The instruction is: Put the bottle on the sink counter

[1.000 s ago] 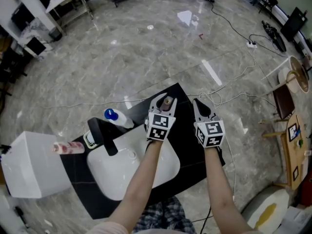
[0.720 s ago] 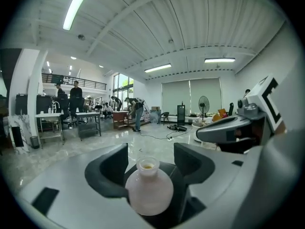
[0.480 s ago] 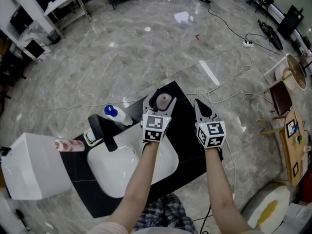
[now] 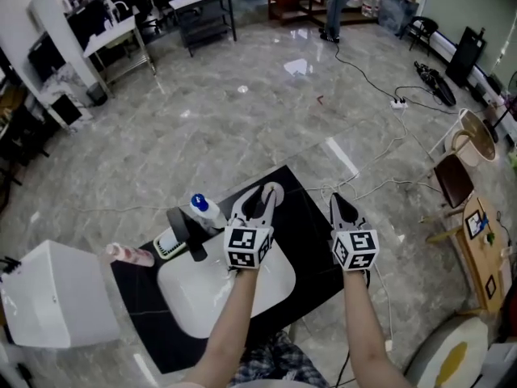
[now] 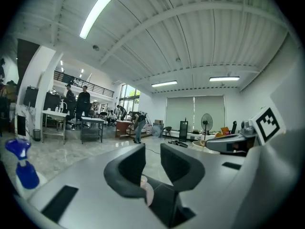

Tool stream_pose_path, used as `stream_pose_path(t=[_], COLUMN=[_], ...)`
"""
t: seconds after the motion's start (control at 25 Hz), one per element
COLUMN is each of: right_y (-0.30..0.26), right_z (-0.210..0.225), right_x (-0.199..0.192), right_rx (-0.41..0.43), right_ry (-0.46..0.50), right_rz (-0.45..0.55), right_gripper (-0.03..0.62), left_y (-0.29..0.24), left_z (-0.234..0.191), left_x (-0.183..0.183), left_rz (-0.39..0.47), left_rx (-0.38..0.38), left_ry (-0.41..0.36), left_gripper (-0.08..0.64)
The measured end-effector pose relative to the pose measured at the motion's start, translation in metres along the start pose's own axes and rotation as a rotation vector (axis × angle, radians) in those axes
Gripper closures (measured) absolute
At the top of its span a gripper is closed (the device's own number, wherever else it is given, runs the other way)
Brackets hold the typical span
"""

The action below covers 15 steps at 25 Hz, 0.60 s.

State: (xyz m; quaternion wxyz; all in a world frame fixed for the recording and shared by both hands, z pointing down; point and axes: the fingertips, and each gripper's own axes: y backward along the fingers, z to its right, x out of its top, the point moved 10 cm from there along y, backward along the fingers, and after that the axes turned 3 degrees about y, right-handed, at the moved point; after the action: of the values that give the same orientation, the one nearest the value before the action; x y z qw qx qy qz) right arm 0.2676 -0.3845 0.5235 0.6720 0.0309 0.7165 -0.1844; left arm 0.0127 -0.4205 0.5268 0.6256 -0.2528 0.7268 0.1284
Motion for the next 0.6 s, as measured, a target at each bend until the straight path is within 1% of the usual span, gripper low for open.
stream_pose_path(t=[0.08, 0.16, 0.36, 0.6], right_y=[0.023, 0.045, 0.102, 0.160], right_z=[-0.004, -0.007, -0.022, -0.038], right_x=[0.011, 0.021, 0.041, 0.055], right_rx=[-0.011, -0.020, -0.051, -0.096], right_ry=[-0.002, -0.001, -0.006, 0.010], right_rz=[0.017, 0.037, 0.074, 0.105], right_gripper=[0.577, 0.577, 0.577, 0.577], left_y=[0.025, 0.047, 0.109, 0.171], left_z=[0.008, 0.017, 0.034, 0.038], left_x=[0.014, 0.027, 0.049, 0.060], left_rz=[0.022, 0.042, 0.068, 0.082], left_rx=[-0.011, -0.021, -0.047, -0.056], left_ry=[0.018, 0.021, 0.011, 0.018], left_gripper=[0.479, 0.504, 0.528, 0.532])
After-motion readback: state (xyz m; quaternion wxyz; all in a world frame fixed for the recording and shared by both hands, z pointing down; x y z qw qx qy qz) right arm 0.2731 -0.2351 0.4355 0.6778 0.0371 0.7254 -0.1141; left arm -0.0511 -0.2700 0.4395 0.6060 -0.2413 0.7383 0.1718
